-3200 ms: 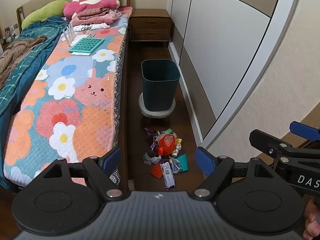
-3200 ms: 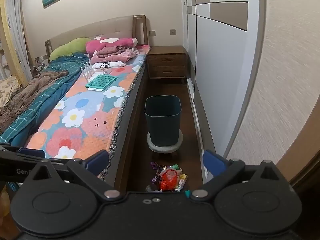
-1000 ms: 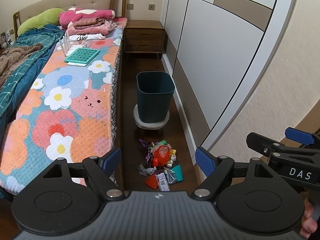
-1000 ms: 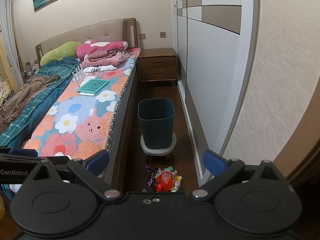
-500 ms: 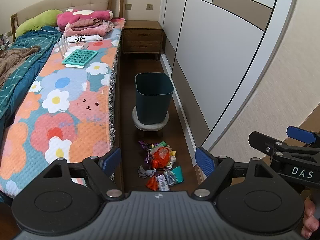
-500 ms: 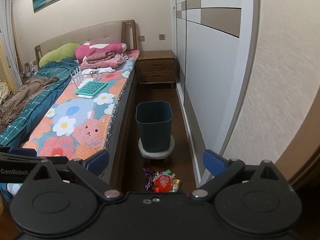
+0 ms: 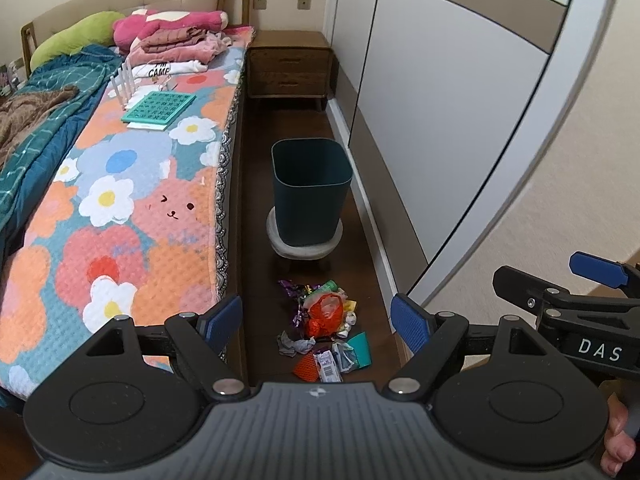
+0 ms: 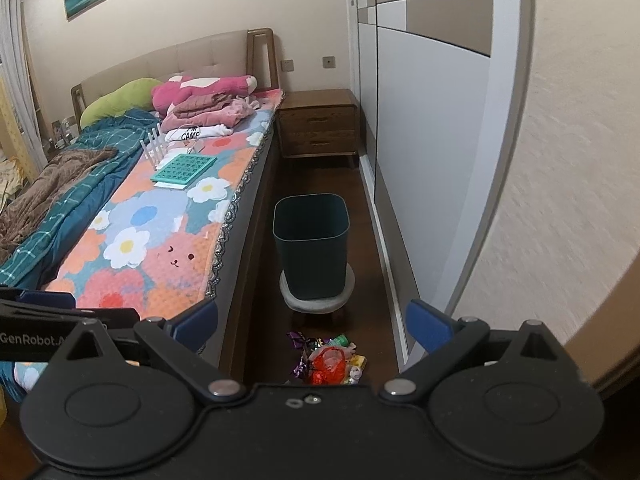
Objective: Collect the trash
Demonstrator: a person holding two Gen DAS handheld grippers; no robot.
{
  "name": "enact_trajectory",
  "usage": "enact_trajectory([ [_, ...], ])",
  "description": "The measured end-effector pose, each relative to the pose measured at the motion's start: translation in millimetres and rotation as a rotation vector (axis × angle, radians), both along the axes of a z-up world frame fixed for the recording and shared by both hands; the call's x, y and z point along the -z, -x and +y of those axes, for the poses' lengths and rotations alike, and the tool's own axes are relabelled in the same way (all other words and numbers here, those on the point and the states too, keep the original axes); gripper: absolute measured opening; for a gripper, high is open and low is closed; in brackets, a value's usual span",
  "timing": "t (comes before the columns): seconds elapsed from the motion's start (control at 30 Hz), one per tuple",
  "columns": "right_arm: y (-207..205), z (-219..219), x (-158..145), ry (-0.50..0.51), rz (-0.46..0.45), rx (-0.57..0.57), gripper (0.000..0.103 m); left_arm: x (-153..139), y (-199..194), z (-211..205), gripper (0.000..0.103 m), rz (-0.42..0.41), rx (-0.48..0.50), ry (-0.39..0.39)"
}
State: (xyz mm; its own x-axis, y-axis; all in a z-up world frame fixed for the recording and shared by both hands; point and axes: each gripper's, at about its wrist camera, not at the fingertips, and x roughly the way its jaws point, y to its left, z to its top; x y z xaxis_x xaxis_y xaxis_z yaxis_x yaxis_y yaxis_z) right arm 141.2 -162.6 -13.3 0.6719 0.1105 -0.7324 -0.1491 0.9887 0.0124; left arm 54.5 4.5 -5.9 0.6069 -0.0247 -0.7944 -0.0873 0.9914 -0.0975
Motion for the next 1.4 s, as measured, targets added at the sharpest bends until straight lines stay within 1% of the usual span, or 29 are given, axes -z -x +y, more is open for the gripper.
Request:
enact_trajectory([
  [0.17, -34.0, -15.5, 19.5, -0.005, 0.025, -0.029, 0.101, 19.3, -34.7, -5.4, 0.082, 0.041, -0.043, -0.003],
  [0.27, -60.5, -29.7, 38.5, 0.0, 0.053, -0.081, 0.1, 36.4, -60.6, -11.5, 0.082, 0.068, -0.077, -0.024],
  [0.43, -104.9, -53.6, 77.0, 0.046, 0.117, -0.145, 0.098, 73.3, -102.9, -21.8, 0.082, 0.129, -0.145, -0.028],
  [0.57, -126.5, -61.1, 106.9, 0.075, 0.168, -0.188, 0.097, 114.3, -126.7, -24.6, 0.082, 0.178, -0.184, -0.049],
  [0.63, -135.2, -62.3, 125.2, 0.084, 0.201, -0.181, 0.097, 141.2, -135.8, -22.4, 0.082, 0.228, -0.173, -0.036],
  [0.7, -141.1, -63.5, 145.4, 0.082, 0.242, -0.17, 0.097, 170.2, -142.1, -19.6, 0.082, 0.265, -0.149, -0.04],
  [0.83, -153.8, -62.1, 210.3, 0.093, 0.319, -0.147, 0.097, 245.6, -154.4, -15.1, 0.082, 0.33, -0.073, -0.042],
  [0.87, -158.1, -63.7, 230.4, 0.096, 0.342, -0.132, 0.097, 264.7, -156.8, -14.6, 0.082, 0.342, -0.064, -0.041],
  [0.9, -162.2, -63.2, 254.0, 0.107, 0.364, -0.128, 0.094, 284.8, -160.0, -16.0, 0.082, 0.353, -0.053, -0.04],
  [0.93, -165.7, -61.3, 275.2, 0.024, 0.348, -0.187, 0.092, 307.5, -163.1, -18.4, 0.082, 0.36, -0.037, -0.037],
  [1.03, -174.1, -52.3, 342.3, 0.075, 0.388, -0.238, 0.09, 373.1, -170.8, -27.1, 0.082, 0.403, -0.009, -0.044],
  [1.07, -176.5, -49.8, 365.0, 0.085, 0.406, -0.253, 0.089, 393.4, -172.6, -29.2, 0.082, 0.416, -0.009, -0.035],
  [1.1, -179.4, -48.2, 391.2, 0.092, 0.436, -0.264, 0.084, 412.8, -172.9, -31.3, 0.082, 0.429, -0.011, -0.028],
  [1.13, -182.9, -48.8, 410.2, 0.091, 0.461, -0.266, 0.083, 433.2, -172.7, -34.5, 0.082, 0.444, -0.013, -0.027],
  [1.2, -187.3, -50.7, 455.9, 0.056, 0.527, -0.263, 0.083, 471.4, -171.0, -40.8, 0.082, 0.472, -0.019, -0.019],
  [1.27, -190.8, -51.0, 498.3, 0.043, 0.582, -0.251, 0.083, 502.8, -169.3, -47.9, 0.082, 0.498, -0.019, -0.026],
  [1.4, -194.2, -54.8, 579.5, 0.033, 0.668, -0.241, 0.077, 570.7, -170.9, -60.8, 0.082, 0.546, -0.038, -0.003],
])
